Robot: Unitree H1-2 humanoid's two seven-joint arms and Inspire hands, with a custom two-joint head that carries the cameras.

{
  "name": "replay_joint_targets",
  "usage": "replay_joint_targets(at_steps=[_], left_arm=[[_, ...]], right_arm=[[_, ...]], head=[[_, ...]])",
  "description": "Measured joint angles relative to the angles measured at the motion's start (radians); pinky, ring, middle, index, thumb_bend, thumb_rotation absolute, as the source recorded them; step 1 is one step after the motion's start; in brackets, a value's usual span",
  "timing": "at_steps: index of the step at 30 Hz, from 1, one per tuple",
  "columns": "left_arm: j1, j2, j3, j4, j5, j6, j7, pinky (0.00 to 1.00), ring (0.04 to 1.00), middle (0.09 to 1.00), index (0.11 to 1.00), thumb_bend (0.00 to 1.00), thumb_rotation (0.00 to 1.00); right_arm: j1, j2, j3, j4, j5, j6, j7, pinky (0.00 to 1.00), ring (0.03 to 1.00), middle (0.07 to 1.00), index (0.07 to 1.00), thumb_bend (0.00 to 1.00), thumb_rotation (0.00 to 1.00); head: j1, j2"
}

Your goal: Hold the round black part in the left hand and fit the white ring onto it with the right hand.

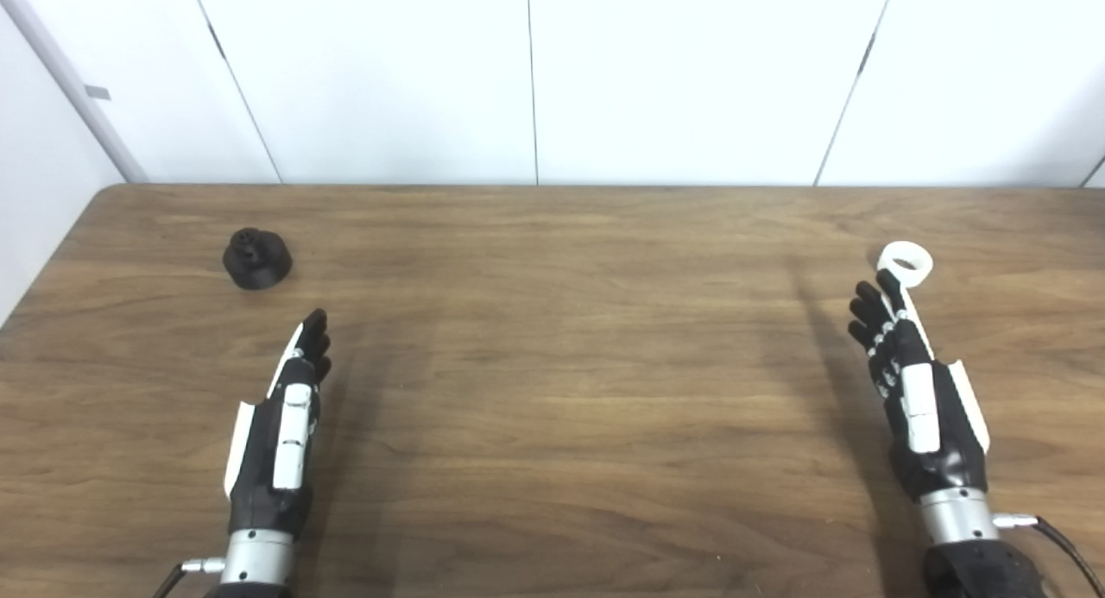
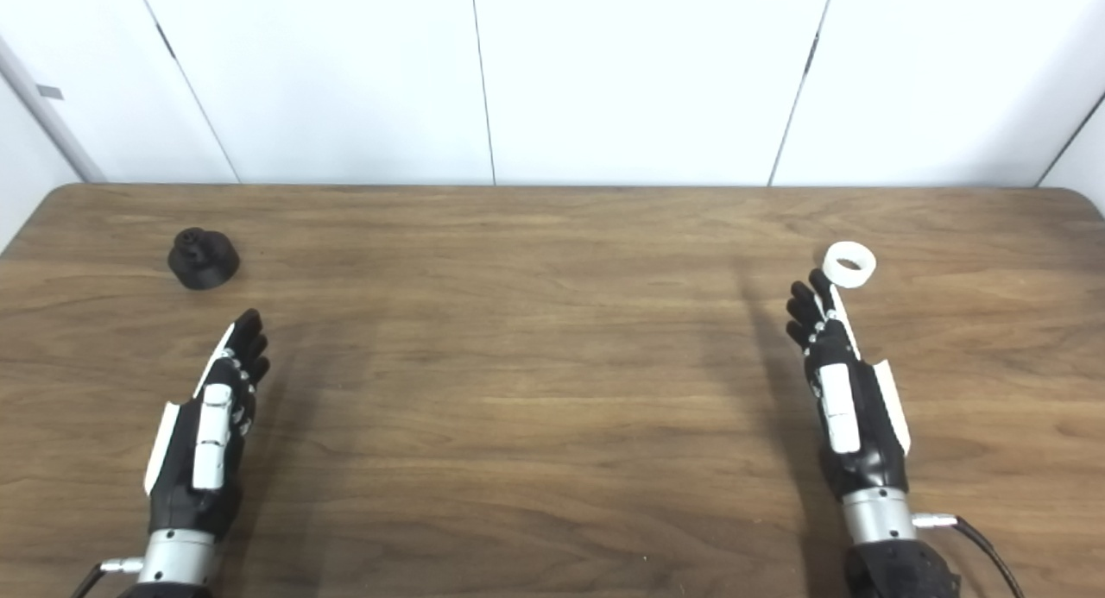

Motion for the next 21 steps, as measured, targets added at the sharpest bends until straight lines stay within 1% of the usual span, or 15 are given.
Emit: replay_joint_targets(at_steps=[5, 11, 19, 21], left_arm=[[0.000, 0.000, 0.000, 0.001, 0.008, 0.000, 0.000, 1.00, 0.998, 0.993, 0.975, 0.44, 0.95], [0.000, 0.000, 0.000, 0.001, 0.015, -0.001, 0.001, 1.00, 1.000, 0.994, 0.976, 0.45, 0.94], [0.000, 0.000, -0.001, 0.001, 0.015, -0.001, 0.000, 1.00, 0.996, 0.989, 0.973, 0.45, 0.95], [0.000, 0.000, -0.001, 0.001, 0.015, -0.001, 0.001, 1.00, 0.998, 0.991, 0.974, 0.44, 0.95]], right_arm=[[0.000, 0.000, 0.000, 0.000, -0.001, 0.000, 0.000, 0.96, 0.949, 0.952, 0.978, 0.59, 1.00], [0.000, 0.000, 0.000, 0.000, -0.001, -0.001, 0.000, 0.94, 0.945, 0.953, 0.978, 0.59, 1.00], [0.000, 0.000, 0.000, 0.000, 0.000, -0.001, 0.000, 0.95, 0.948, 0.955, 0.982, 0.57, 1.00], [0.000, 0.000, 0.000, 0.000, 0.000, -0.001, 0.000, 0.96, 0.952, 0.957, 0.983, 0.57, 1.00]], head=[[0.000, 0.000], [0.003, -0.005], [0.003, -0.005], [0.014, -0.011]])
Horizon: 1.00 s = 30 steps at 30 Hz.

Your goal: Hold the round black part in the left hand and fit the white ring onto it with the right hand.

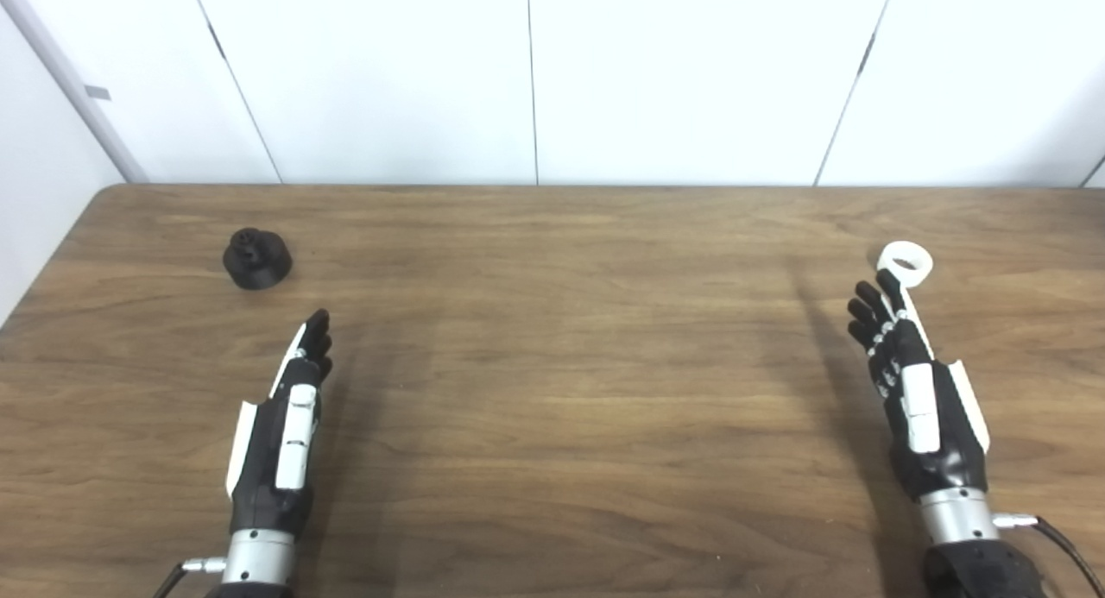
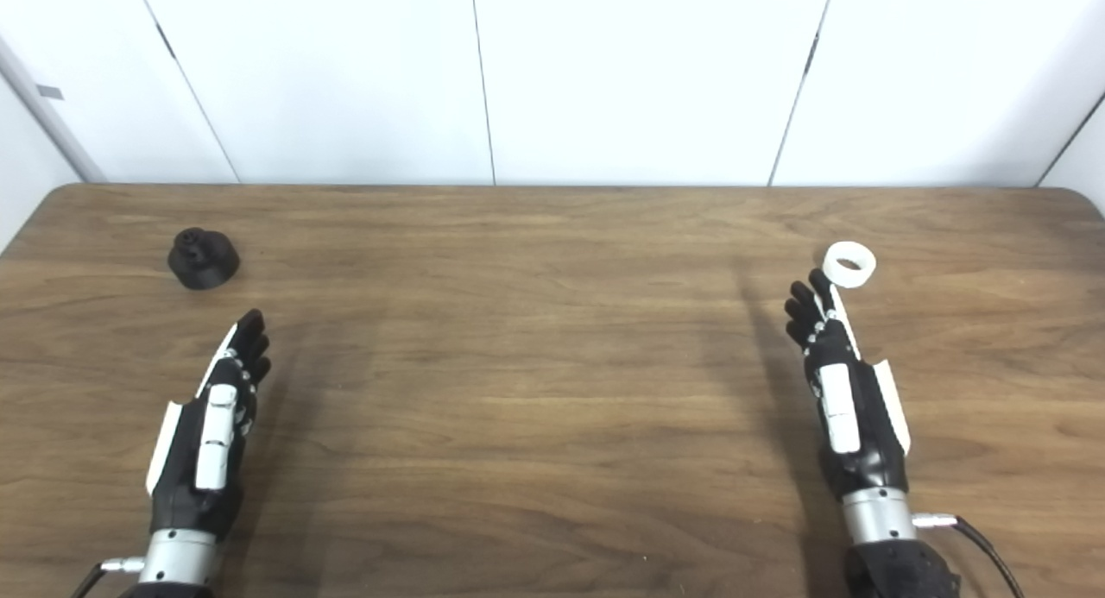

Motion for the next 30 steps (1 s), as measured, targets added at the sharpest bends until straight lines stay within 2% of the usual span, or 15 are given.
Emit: replay_joint_targets(at_steps=[6, 14, 16, 20, 30], left_arm=[[0.000, -0.001, -0.004, 0.000, 0.010, -0.001, 0.000, 1.00, 1.000, 0.997, 0.980, 0.43, 0.96], [-0.001, -0.007, -0.013, 0.006, 0.037, -0.030, 0.005, 1.00, 1.000, 0.997, 0.980, 0.47, 0.91], [-0.002, -0.008, -0.017, 0.009, 0.041, -0.039, 0.005, 1.00, 1.000, 0.998, 0.981, 0.48, 0.91], [-0.005, -0.009, -0.025, 0.013, 0.056, -0.041, 0.007, 1.00, 1.000, 1.000, 0.983, 0.48, 0.92], [-0.014, -0.012, -0.034, 0.023, 0.090, -0.049, 0.036, 1.00, 0.998, 0.985, 0.966, 0.53, 0.88]], right_arm=[[0.000, -0.001, -0.001, 0.001, 0.004, -0.001, 0.001, 0.97, 0.955, 0.960, 0.983, 0.55, 1.00], [-0.003, -0.010, -0.006, 0.014, 0.029, -0.014, 0.015, 0.97, 0.961, 0.967, 0.997, 0.57, 1.00], [-0.010, -0.017, -0.007, 0.027, 0.034, -0.027, 0.022, 0.98, 0.968, 0.973, 1.000, 0.57, 1.00], [-0.018, -0.027, -0.012, 0.041, 0.044, -0.038, 0.031, 0.99, 0.969, 0.972, 1.000, 0.57, 1.00], [-0.037, -0.050, -0.024, 0.074, 0.093, -0.053, 0.061, 1.00, 1.000, 1.000, 1.000, 0.47, 1.00]], head=[[0.057, -0.020], [0.173, -0.071], [0.178, -0.074], [0.232, -0.107], [0.284, -0.150]])
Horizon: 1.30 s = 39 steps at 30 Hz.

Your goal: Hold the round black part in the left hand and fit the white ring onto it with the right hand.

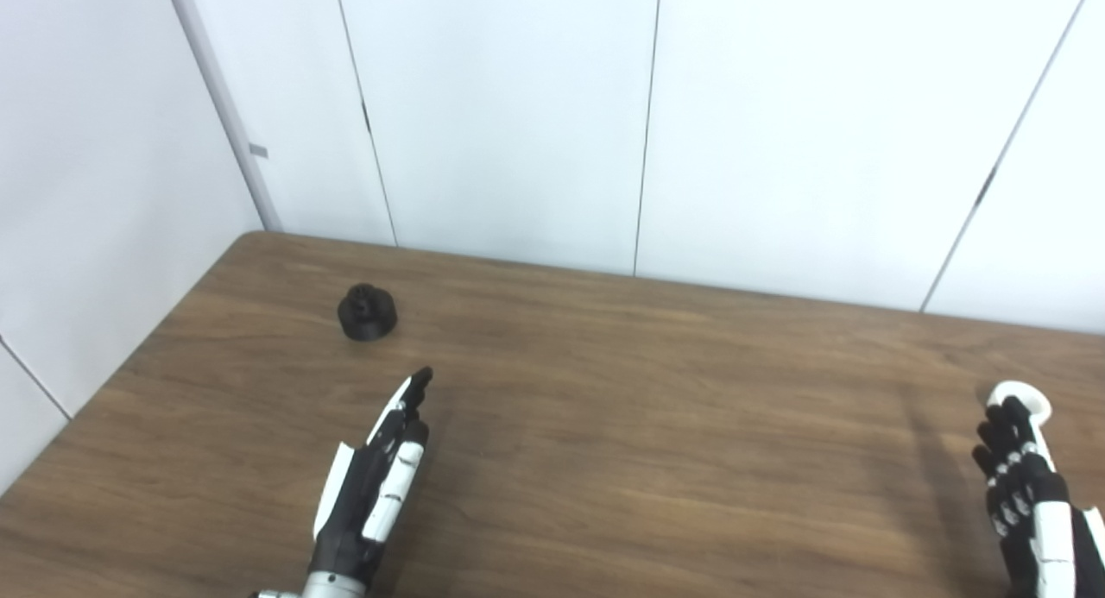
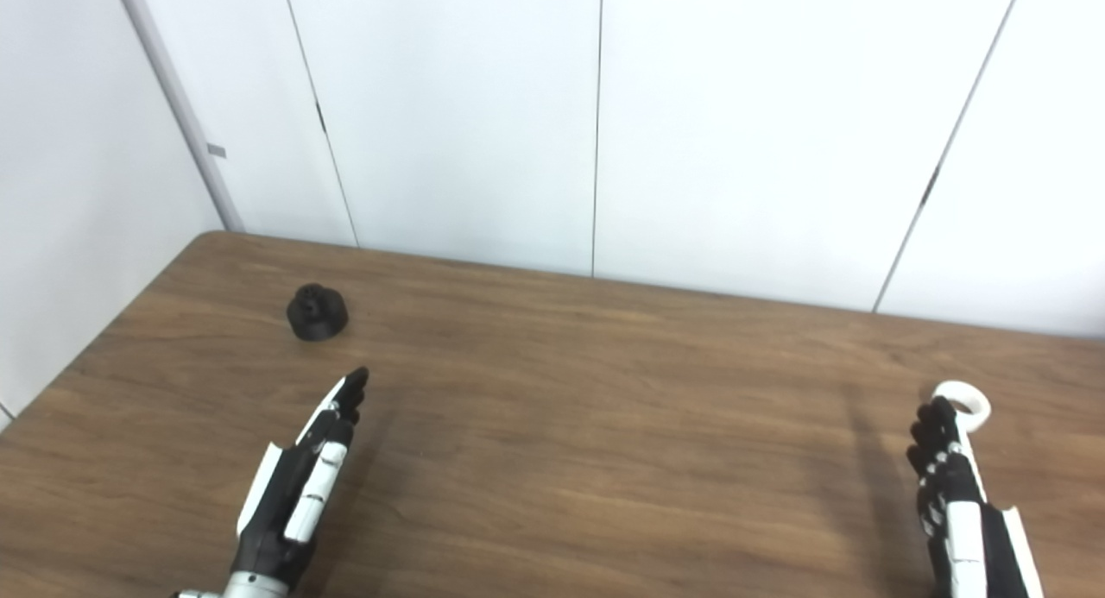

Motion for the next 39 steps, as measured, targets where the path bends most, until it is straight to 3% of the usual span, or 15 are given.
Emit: replay_joint_targets(at_steps=[6, 10, 14, 18, 20, 22, 30, 33, 39], left_arm=[[-0.003, 0.000, -0.005, 0.007, 0.007, -0.015, 0.005, 1.00, 1.000, 0.992, 0.971, 0.54, 0.90], [-0.004, 0.000, -0.007, 0.007, 0.011, -0.013, 0.006, 1.00, 1.000, 1.000, 0.981, 0.55, 0.86], [-0.004, 0.000, -0.009, 0.005, 0.035, -0.003, 0.014, 1.00, 1.000, 0.992, 0.977, 0.58, 0.75], [-0.004, -0.004, -0.009, -0.004, 0.090, 0.025, 0.050, 0.97, 0.971, 0.974, 0.962, 0.65, 0.77], [-0.003, -0.004, -0.010, -0.011, 0.121, 0.047, 0.063, 0.95, 0.963, 0.973, 0.964, 0.66, 0.75], [-0.003, -0.003, -0.007, -0.026, 0.149, 0.071, 0.076, 0.94, 0.956, 0.959, 0.949, 0.70, 0.64], [-0.050, 0.000, 0.049, -0.069, 0.214, 0.224, 0.113, 1.00, 0.960, 0.919, 0.905, 0.79, 0.35], [-0.103, 0.032, 0.079, -0.071, 0.277, 0.284, 0.135, 0.96, 0.946, 0.914, 0.885, 0.84, 0.35], [-0.202, 0.109, 0.105, -0.053, 0.374, 0.334, 0.162, 0.92, 0.913, 0.890, 0.847, 0.86, 0.31]], right_arm=[[-0.009, -0.006, -0.005, 0.018, 0.006, -0.027, 0.014, 1.00, 1.000, 1.000, 1.000, 0.53, 1.00], [-0.010, -0.008, -0.006, 0.021, 0.006, -0.030, 0.016, 1.00, 1.000, 0.999, 1.000, 0.46, 1.00], [-0.011, -0.008, -0.006, 0.021, 0.005, -0.033, 0.016, 1.00, 0.998, 1.000, 1.000, 0.43, 1.00], [-0.011, -0.008, -0.006, 0.021, -0.001, -0.032, 0.014, 1.00, 0.989, 0.992, 1.000, 0.44, 1.00], [-0.011, -0.007, -0.007, 0.021, -0.002, -0.031, 0.013, 1.00, 0.988, 0.989, 1.000, 0.46, 1.00], [-0.011, -0.007, -0.007, 0.021, -0.004, -0.029, 0.011, 1.00, 0.988, 0.989, 1.000, 0.48, 1.00], [-0.011, -0.007, -0.009, 0.020, -0.019, -0.028, 0.006, 1.00, 0.982, 0.982, 1.000, 0.49, 1.00], [-0.010, -0.007, -0.009, 0.020, -0.021, -0.027, 0.006, 1.00, 0.978, 0.980, 1.000, 0.47, 1.00], [-0.010, -0.006, -0.009, 0.020, -0.025, -0.027, 0.005, 1.00, 0.979, 0.979, 1.000, 0.48, 1.00]], head=[[-0.015, 0.003], [-0.028, 0.008], [-0.038, 0.009], [-0.041, 0.017], [-0.043, 0.017], [-0.044, 0.018], [-0.044, 0.018], [-0.049, 0.020], [-0.054, 0.020]])
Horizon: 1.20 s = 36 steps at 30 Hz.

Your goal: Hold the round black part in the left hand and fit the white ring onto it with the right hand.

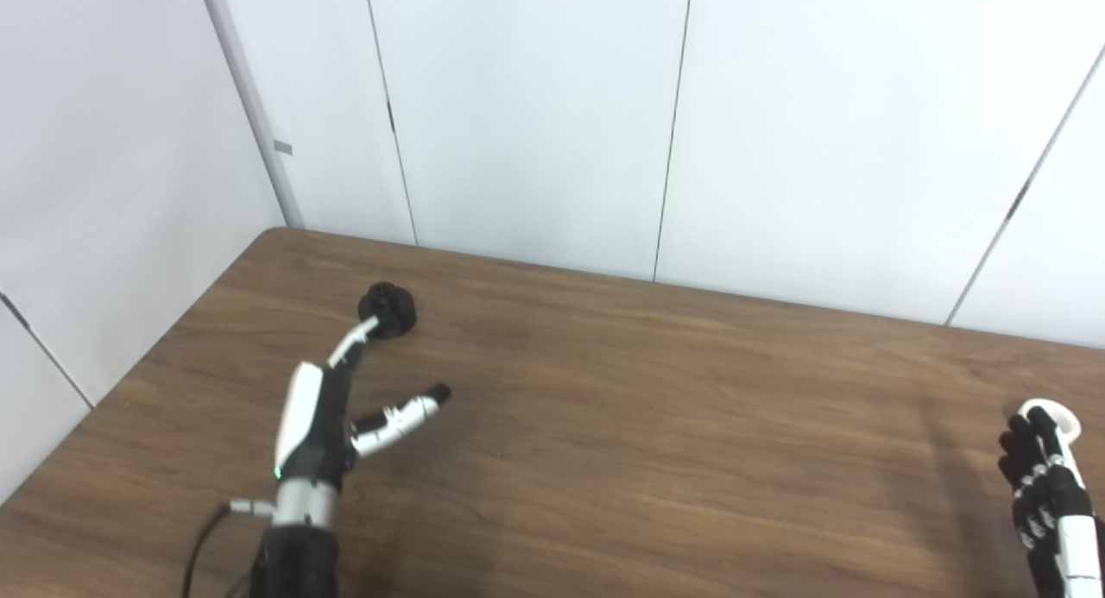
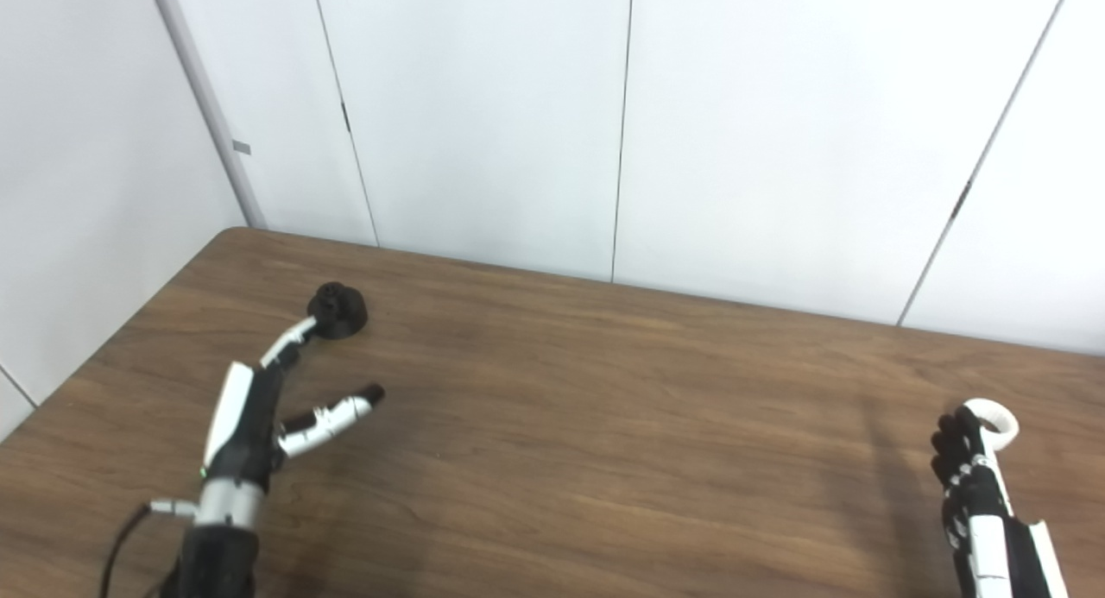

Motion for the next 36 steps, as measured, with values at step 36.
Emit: replay_joint_targets(at_steps=[36], left_arm=[[-0.365, 0.260, -0.145, 0.519, 0.189, 0.158, 0.002, 1.00, 0.982, 0.940, 0.846, 0.96, 0.37]], right_arm=[[0.004, 0.003, -0.002, -0.008, -0.025, 0.010, -0.005, 0.99, 0.965, 0.970, 0.996, 0.53, 1.00]], head=[[-0.018, 0.006]])
